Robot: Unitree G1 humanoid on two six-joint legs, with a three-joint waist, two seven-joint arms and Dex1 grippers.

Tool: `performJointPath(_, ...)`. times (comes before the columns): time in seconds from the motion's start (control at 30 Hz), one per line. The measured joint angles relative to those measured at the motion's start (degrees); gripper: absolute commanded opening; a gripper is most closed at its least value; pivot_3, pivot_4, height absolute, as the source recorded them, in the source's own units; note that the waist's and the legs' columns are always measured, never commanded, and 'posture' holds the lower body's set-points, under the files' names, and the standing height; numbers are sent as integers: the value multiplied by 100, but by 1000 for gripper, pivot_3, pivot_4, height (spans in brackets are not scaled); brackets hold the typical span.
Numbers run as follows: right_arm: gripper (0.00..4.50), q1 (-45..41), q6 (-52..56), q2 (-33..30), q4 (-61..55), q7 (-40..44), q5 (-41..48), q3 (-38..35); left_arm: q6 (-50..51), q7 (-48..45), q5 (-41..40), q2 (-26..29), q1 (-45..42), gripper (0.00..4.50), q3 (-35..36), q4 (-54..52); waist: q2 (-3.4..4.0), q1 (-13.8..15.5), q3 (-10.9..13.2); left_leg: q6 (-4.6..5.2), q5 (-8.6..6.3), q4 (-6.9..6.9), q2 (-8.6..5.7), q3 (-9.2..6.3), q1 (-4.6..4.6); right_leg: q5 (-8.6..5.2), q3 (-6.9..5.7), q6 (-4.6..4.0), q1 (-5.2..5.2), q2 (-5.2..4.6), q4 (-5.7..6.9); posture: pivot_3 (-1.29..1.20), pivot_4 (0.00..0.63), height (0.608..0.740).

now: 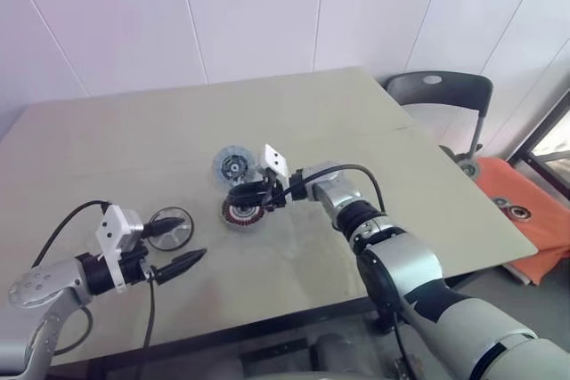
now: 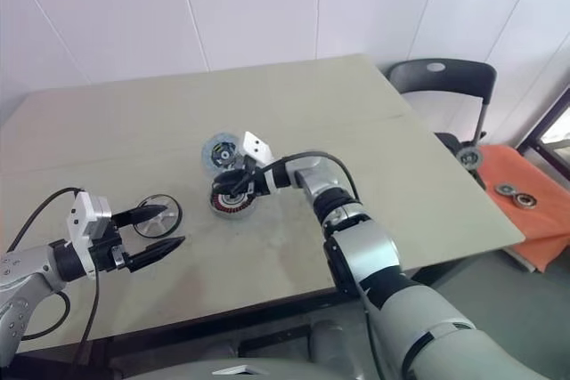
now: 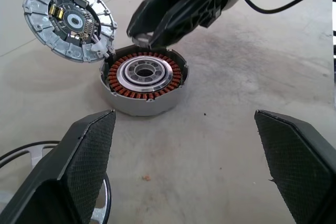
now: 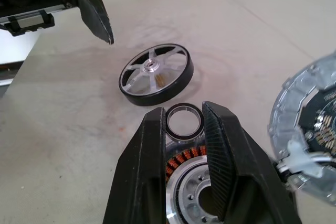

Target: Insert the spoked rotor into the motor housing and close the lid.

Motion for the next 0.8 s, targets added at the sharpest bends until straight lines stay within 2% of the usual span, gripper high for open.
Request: performJointPath(0.8, 662, 12, -109, -58, 308, -467, -409, 173, 1, -35, -3, 166, -51, 4500, 286, 2, -1, -3, 1, 0, 0, -1, 0, -1, 0, -1, 0, -1, -1, 0, 0, 0, 0, 740)
